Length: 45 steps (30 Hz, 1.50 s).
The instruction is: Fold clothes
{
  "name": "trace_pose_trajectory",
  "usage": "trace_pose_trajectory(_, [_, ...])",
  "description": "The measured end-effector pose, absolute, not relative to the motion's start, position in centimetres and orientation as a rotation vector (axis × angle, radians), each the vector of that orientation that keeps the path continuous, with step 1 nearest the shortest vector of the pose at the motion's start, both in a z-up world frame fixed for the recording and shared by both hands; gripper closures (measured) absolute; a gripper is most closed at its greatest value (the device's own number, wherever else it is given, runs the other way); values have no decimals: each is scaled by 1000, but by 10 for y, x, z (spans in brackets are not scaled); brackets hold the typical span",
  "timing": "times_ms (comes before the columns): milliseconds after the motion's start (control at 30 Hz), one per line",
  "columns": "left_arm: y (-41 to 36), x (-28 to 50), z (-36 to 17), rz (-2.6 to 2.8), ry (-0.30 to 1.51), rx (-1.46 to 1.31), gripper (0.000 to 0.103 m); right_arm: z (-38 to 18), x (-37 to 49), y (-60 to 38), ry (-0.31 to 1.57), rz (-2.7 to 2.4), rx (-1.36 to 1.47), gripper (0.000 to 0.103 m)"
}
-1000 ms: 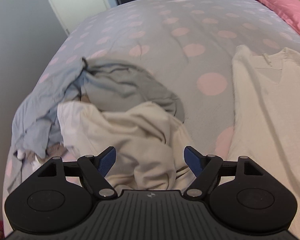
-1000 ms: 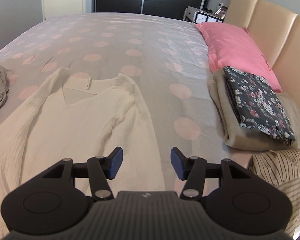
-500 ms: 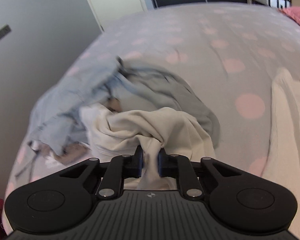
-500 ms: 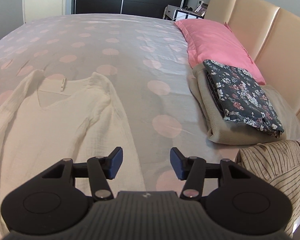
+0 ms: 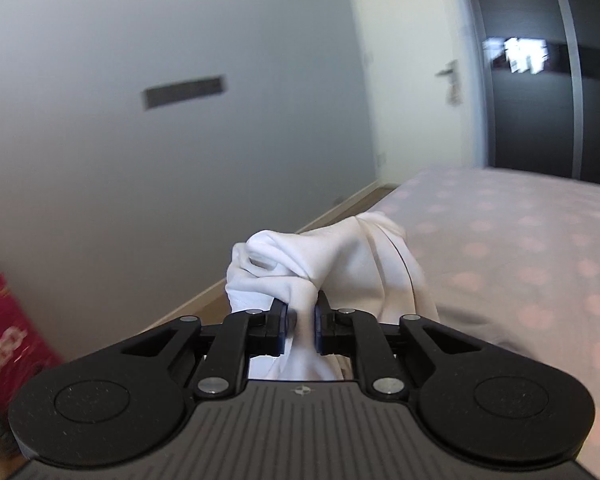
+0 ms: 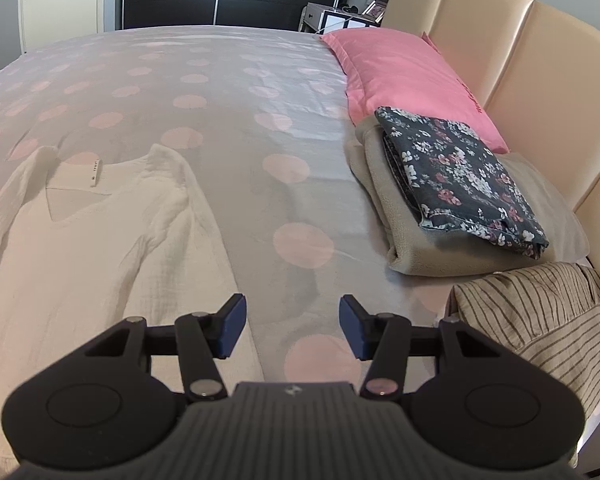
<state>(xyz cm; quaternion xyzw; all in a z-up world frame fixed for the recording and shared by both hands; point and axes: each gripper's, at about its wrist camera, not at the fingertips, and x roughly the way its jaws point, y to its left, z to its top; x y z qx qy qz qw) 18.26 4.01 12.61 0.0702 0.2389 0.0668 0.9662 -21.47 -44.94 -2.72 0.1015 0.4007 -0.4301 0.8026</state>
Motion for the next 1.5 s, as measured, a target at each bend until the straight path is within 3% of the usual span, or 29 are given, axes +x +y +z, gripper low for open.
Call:
trace_pose_trajectory(100, [52,198,110,225,576,138,81,-28,-216,-452,861,-935,222,49])
trace_pose_trajectory(233, [47,191,93,157,670,180,47,-29,-215,-452,867,-931,225,49])
trace_pose_trajectory(633, [-77,93,37,-395,849,394,47,-54,-229,-462,951,-872,336,50])
trace_pose_trajectory(700, [-95,71,29,-477,868,420,46,-64,-237,-465,985,-852,383,57])
trace_pose_trajectory(1100, [-156,8,7,-725,898,533,46,-109,-274,-475,1062,-724,630,61])
trace_pose_trajectory(1133, [-157,7,6,-728,901,537,47,-111,-274,-473,1068,-712,632,64])
trace_pose_trajectory(1200, [-161,4,4,-733,906,544,47,-116,-272,-469,1085,-687,638,82])
trace_pose_trajectory(1267, [-162,4,2,-729,914,546,47,-120,-270,-464,1107,-666,632,94])
trace_pose_trajectory(1333, [-163,3,0,-728,923,545,47,-117,-268,-461,1115,-680,590,100])
trace_pose_trajectory(1500, [-161,-1,-3,-740,941,546,47,-94,-277,-473,1057,-770,604,101])
